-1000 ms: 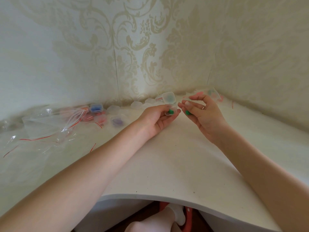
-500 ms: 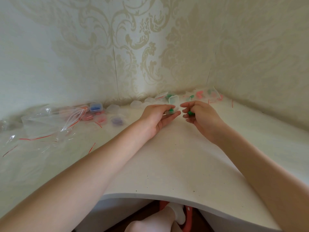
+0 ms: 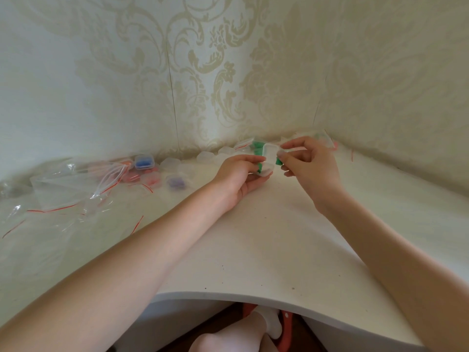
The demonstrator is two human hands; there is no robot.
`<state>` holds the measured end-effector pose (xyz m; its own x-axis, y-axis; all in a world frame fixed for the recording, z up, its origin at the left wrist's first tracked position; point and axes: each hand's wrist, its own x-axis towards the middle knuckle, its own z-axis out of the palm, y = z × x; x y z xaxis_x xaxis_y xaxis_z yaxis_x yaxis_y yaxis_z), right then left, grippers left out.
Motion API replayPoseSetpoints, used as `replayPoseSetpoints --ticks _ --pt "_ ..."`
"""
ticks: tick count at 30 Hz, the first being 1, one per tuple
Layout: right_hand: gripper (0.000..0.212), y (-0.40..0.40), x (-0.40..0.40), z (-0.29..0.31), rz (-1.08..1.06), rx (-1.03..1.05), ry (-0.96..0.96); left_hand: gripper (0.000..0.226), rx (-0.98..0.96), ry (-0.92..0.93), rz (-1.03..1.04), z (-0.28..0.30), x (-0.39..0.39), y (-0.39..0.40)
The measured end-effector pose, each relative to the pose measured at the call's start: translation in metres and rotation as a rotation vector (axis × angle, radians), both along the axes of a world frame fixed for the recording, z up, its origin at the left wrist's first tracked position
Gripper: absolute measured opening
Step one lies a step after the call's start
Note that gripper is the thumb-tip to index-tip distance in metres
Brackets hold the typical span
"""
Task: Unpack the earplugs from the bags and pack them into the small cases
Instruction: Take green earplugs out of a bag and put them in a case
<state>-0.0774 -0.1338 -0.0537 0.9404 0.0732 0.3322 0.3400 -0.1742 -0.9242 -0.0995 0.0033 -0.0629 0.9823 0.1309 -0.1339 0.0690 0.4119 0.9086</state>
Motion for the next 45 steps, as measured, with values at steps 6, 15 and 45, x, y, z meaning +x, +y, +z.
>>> replayPoseSetpoints --ticks 6,15,45 --pt "0.010 0.003 -0.001 -0.004 -0.034 -0.108 -0.050 0.028 0.069 -0.025 -0.019 -0.003 0.001 -0.001" --pt "0.005 0.000 0.005 -0.009 -0.087 -0.414 -0.140 0.018 0.084 -0.066 -0.046 -0.005 0.001 -0.005" --pt "0.023 0.008 0.005 -0.013 0.098 -0.194 0.000 0.027 -0.005 0.016 0.041 0.000 0.001 0.004"
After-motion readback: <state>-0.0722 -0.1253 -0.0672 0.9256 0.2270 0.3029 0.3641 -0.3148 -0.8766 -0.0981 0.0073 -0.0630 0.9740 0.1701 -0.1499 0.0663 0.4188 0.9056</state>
